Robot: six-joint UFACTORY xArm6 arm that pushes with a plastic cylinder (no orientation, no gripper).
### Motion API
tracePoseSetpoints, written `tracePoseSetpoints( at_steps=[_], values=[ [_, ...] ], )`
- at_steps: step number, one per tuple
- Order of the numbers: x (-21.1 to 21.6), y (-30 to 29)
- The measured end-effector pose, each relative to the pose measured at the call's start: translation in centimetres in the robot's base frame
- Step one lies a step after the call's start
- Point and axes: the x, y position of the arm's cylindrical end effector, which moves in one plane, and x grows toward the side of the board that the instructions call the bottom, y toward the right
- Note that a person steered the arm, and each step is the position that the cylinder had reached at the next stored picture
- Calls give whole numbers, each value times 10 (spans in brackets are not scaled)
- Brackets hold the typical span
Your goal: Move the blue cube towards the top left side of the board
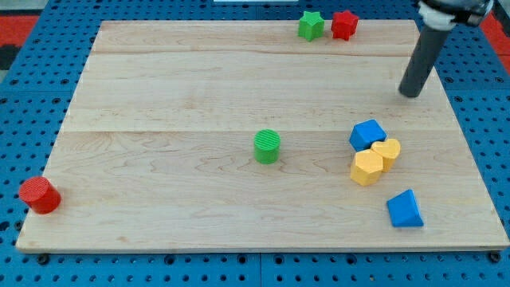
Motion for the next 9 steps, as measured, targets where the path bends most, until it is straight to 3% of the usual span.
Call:
tracePoseSetpoints(
  at_steps=[1,3,9],
  values=[
    [-22,36],
    [-20,36],
    [11,54]
  ],
)
